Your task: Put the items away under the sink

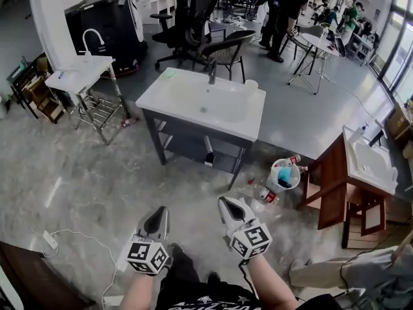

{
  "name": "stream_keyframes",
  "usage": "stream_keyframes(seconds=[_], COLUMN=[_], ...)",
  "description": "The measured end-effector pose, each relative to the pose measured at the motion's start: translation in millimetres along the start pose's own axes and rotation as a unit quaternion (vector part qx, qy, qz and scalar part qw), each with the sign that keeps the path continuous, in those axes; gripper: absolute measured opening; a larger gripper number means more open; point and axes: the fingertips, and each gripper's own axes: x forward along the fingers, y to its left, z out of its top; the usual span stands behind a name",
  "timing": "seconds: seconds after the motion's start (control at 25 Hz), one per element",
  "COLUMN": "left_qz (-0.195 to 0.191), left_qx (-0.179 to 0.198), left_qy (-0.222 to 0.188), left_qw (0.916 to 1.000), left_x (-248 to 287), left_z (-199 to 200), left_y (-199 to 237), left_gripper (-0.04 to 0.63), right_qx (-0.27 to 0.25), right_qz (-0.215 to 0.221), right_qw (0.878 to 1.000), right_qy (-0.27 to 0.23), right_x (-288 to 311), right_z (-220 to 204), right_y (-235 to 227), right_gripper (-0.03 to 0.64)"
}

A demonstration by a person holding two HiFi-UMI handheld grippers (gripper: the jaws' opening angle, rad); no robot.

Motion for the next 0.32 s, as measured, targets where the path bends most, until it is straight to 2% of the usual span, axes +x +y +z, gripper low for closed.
stream_keyframes(seconds=[0.16, 0.32], left_qz=[0.001, -0.002], left_qx=[-0.004, 0.018], left_qy=[0.0, -0.004], left_qw=[1.0, 0.9998], left_x=[-26, -42], left_z=[-9, -11], left_y=[-20, -40], left_gripper=[0.017, 0.015], right_qx=[-0.003, -0.007], right_qz=[0.003, 0.007], right_qw=[1.0, 1.0], right_qy=[-0.004, -0.005], right_x=[-35, -62], right_z=[4, 2], right_y=[9, 14], right_gripper=[0.003, 0.002])
